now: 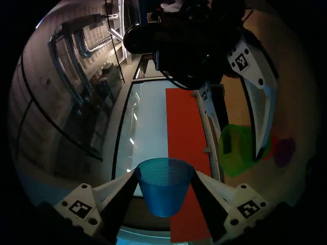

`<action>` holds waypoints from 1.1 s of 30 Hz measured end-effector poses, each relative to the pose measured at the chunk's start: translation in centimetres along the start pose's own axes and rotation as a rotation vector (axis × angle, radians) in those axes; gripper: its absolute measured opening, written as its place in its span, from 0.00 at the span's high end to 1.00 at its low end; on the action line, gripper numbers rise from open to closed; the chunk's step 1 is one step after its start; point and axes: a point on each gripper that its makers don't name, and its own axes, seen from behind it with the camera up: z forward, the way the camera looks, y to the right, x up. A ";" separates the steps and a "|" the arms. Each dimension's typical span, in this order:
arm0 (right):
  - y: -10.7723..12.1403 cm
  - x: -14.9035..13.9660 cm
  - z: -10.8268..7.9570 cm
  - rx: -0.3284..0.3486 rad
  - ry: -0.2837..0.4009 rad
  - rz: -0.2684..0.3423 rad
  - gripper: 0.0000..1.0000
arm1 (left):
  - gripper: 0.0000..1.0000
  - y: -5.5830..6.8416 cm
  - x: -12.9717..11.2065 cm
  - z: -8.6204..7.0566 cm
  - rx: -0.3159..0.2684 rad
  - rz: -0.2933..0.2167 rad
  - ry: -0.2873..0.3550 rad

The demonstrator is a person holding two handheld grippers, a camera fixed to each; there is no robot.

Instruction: Pour water

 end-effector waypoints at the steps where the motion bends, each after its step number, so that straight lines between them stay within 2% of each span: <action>1: 0.0 0.0 0.0 0.000 0.000 0.000 0.10 | 0.13 0.0 0.0 0.0 0.001 0.005 0.000; 9: -0.1 0.1 0.0 0.001 0.000 0.000 0.10 | 0.13 0.0 0.1 0.1 0.008 0.013 0.002; 15: -0.1 0.1 0.1 0.000 -0.001 -0.002 0.10 | 0.13 -0.2 0.0 0.1 0.009 -0.011 0.006; 19: -0.1 0.0 0.0 0.000 0.000 -0.001 0.10 | 0.12 -0.2 -0.4 0.2 0.004 -0.048 0.003; 22: 0.1 0.0 -0.1 -0.004 0.000 -0.001 0.10 | 0.12 0.1 -0.9 0.3 -0.003 -0.101 -0.001; 26: 0.3 0.0 -0.4 -0.010 0.000 -0.001 0.10 | 0.13 0.2 -1.7 0.6 -0.007 -0.200 -0.003; 29: 0.4 0.2 -0.6 -0.014 0.005 0.002 0.10 | 0.13 0.3 -2.3 0.8 -0.008 -0.293 -0.005; 33: 0.5 0.2 -1.0 -0.019 0.008 0.003 0.10 | 0.13 0.7 -3.3 1.2 -0.018 -0.443 -0.008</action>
